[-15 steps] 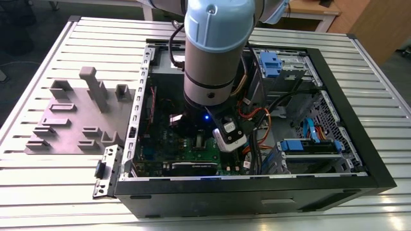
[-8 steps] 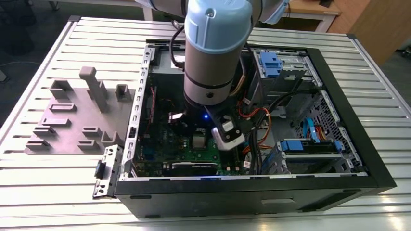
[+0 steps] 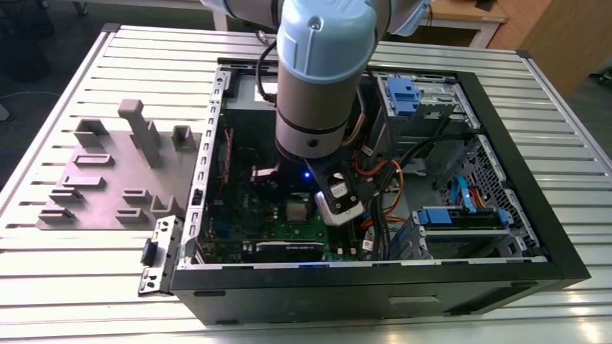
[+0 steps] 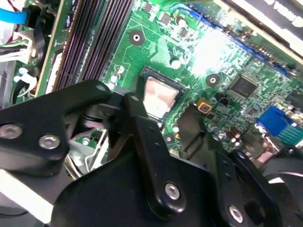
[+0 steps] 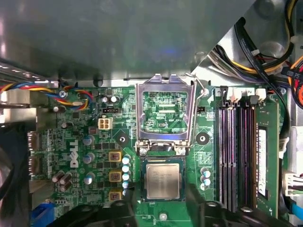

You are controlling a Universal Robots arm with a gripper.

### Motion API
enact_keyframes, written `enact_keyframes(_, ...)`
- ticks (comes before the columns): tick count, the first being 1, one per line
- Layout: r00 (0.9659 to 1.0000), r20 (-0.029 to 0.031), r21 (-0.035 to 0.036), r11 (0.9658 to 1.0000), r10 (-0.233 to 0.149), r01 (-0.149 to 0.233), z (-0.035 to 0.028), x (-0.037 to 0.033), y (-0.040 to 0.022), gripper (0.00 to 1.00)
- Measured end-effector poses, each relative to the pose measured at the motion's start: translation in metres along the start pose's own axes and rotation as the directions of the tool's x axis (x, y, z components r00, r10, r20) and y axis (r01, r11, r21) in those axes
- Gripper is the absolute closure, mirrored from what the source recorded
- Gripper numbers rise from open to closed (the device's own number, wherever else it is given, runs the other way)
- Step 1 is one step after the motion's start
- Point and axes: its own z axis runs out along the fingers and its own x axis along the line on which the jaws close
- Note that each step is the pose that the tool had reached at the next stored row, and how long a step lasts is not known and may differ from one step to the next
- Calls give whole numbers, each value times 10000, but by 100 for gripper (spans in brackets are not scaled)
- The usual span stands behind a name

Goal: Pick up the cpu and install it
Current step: 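Place the cpu into insertion slot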

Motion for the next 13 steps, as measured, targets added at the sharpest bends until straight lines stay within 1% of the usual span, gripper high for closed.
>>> enact_keyframes(1,10000,1,-9,10000,0,0,12,-2,1,44)
enact_keyframes(5,10000,0,-32,10000,-23,23,45,-21,7,44)
enact_keyframes(8,10000,-2,-41,10000,-35,35,53,-34,11,44)
enact_keyframes(13,10000,-3,-125,9999,-39,39,76,-49,12,44)
